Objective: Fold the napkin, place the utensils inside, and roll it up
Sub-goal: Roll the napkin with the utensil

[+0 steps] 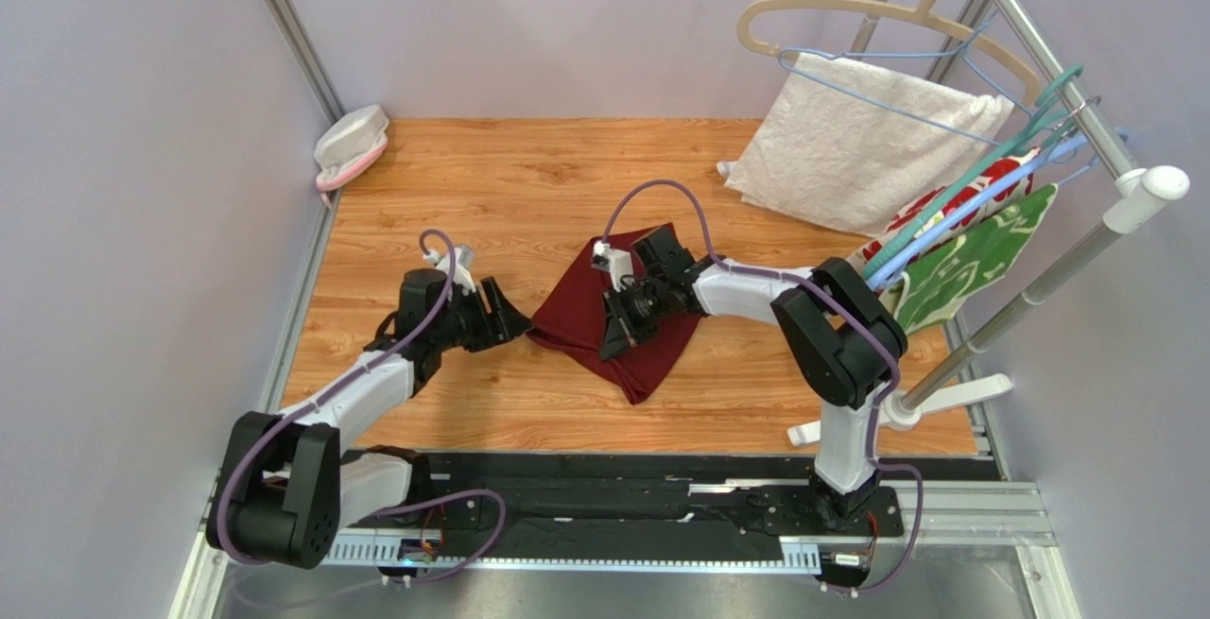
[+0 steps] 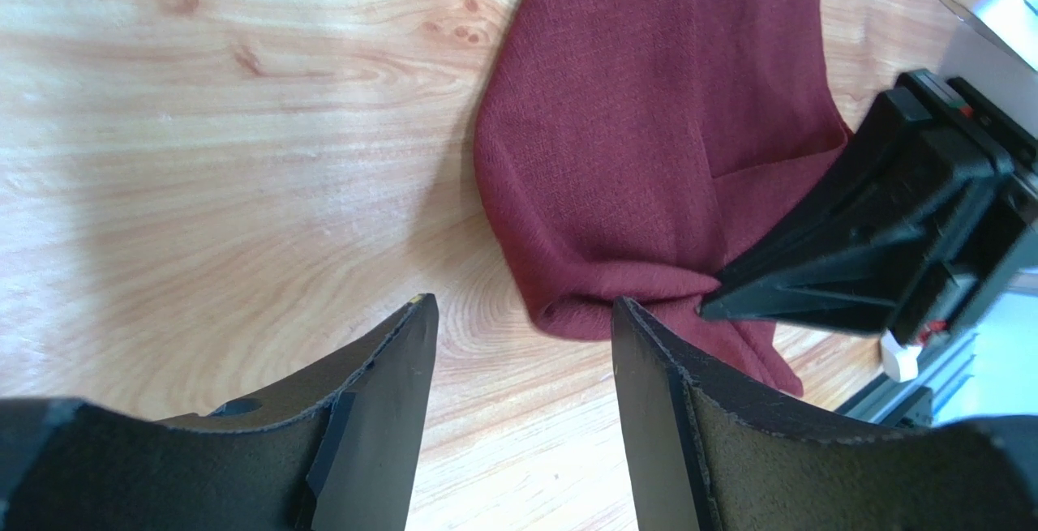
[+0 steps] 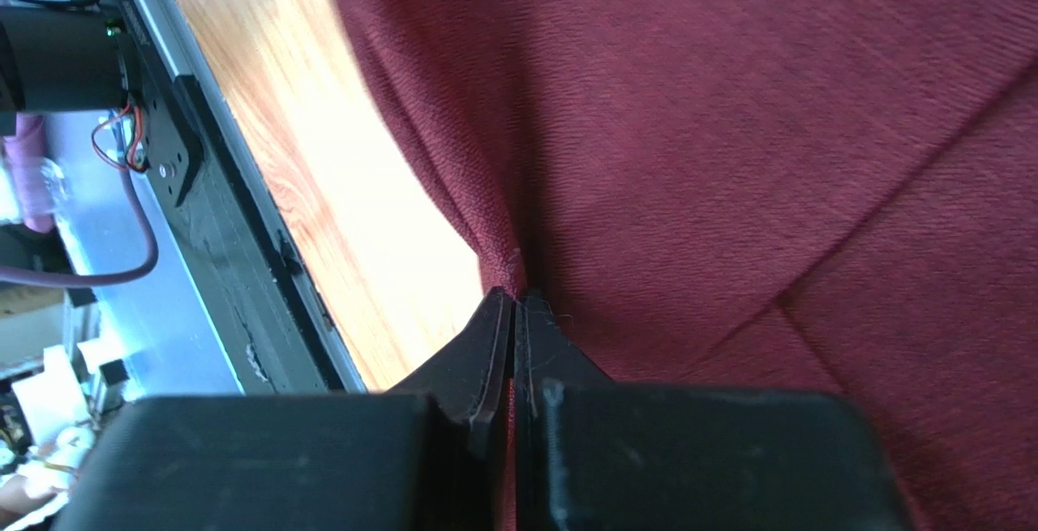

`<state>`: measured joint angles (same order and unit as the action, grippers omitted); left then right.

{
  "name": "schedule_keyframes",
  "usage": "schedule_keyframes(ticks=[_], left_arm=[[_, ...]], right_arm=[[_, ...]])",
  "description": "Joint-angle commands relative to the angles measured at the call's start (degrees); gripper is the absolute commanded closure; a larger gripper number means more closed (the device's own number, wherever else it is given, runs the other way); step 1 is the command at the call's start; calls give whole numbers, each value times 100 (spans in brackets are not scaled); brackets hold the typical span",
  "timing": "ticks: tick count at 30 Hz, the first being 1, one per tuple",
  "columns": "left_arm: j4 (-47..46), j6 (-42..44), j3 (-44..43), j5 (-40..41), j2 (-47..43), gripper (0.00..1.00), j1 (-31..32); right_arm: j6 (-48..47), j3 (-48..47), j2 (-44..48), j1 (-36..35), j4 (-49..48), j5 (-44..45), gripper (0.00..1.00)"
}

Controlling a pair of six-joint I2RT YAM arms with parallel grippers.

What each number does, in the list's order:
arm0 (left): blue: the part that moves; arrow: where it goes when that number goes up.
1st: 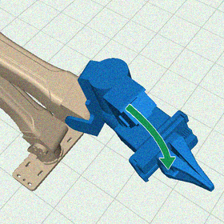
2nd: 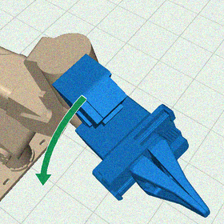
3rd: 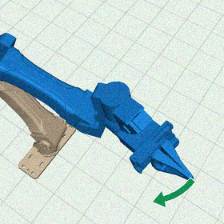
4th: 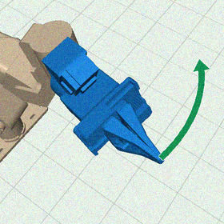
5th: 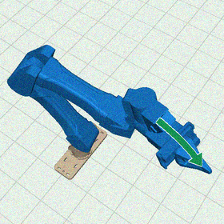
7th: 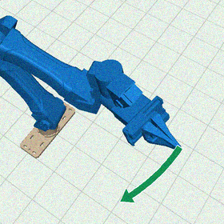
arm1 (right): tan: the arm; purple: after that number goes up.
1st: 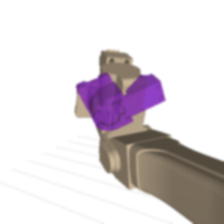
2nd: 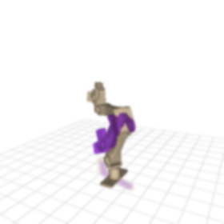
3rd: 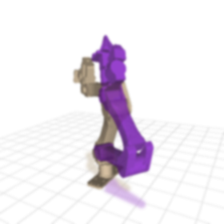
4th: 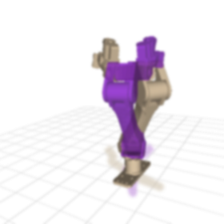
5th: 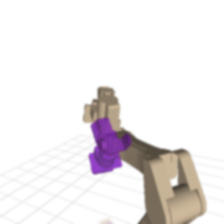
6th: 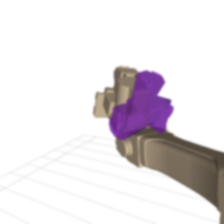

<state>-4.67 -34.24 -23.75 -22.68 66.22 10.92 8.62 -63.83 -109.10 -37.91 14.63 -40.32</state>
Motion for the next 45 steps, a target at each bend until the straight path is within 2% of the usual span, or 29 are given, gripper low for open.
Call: schedule_keyframes(ticks=[1, 6, 12, 21, 28, 45], left_arm=[[-710, -364, 326, -184, -214, 37, 208], [-1281, -802, 590, -71, -442, 39, 682], [-1607, -927, 749, 53, -777, 41, 1000], [-1476, -1049, 389, -298, 75, 43, 1088], [-1291, -1067, 301, -44, 181, 43, 1395], [-1669, -839, -227, 9, 1042, 43, 1466]], right_arm=[[166, 99, -217, 152, -417, -161, 100], [262, 117, -349, 258, -470, -82, 100], [306, 108, -463, 311, -479, 15, 100], [350, 143, -463, 311, -497, 146, 100], [377, 143, -454, 328, -497, 235, 100], [421, 196, -463, 337, -549, 305, 100]])
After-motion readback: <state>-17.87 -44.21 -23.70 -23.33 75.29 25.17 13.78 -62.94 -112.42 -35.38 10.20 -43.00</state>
